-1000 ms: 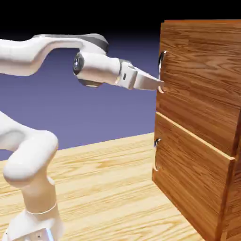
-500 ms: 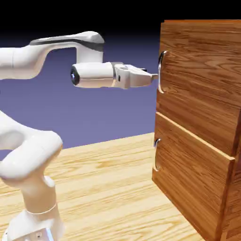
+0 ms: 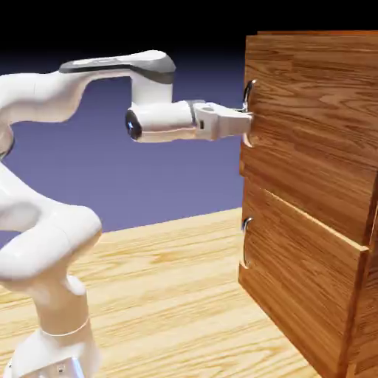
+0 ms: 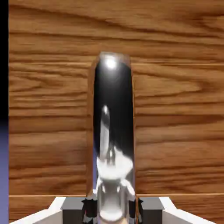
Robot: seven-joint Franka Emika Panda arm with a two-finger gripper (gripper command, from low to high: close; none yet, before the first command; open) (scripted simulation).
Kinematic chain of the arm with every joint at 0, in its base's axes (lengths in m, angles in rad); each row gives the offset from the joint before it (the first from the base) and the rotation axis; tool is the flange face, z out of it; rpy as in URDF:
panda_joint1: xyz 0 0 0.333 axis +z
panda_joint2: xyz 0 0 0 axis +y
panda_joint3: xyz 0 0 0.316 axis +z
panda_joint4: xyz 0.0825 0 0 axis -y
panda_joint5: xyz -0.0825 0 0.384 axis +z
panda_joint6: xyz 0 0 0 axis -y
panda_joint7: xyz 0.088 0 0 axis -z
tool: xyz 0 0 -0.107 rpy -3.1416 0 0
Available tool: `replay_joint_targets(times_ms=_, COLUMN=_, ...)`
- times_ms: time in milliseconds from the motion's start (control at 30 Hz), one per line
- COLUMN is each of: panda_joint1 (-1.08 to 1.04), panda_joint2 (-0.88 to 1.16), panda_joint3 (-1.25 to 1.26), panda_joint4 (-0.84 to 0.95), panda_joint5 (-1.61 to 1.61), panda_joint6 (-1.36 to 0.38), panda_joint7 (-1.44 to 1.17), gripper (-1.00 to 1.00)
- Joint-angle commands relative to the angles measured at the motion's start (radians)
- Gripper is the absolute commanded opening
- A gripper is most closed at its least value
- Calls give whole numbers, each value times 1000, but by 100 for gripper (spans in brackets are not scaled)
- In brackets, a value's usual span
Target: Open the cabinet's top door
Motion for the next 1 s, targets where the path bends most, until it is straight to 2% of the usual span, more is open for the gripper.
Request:
replay_joint_targets(times_ms=0, panda_joint1=36, panda_joint2=-13, panda_joint3=-36, panda_joint4=-30, panda_joint5=-32, panda_joint6=-20, panda_joint7=8, gripper=-100)
replay_joint_targets(times_ms=267, panda_joint1=252, panda_joint2=-150, panda_joint3=-326, panda_joint4=-232, panda_joint5=-336, panda_joint6=-188, panda_joint7=99, gripper=-100)
replay_joint_targets(times_ms=500, panda_joint1=322, panda_joint2=-280, panda_joint3=-580, panda_joint4=-343, panda_joint5=-638, panda_joint6=-359, panda_joint7=187, gripper=-100)
replay_joint_targets(times_ms=733, panda_joint1=310, panda_joint2=-348, panda_joint3=-833, panda_joint4=-379, panda_joint5=-919, panda_joint6=-557, panda_joint7=236, gripper=-100)
replay_joint_targets(times_ms=967, panda_joint1=291, panda_joint2=-328, panda_joint3=-1087, panda_joint4=-340, panda_joint5=-1167, panda_joint6=-767, panda_joint7=242, gripper=-100)
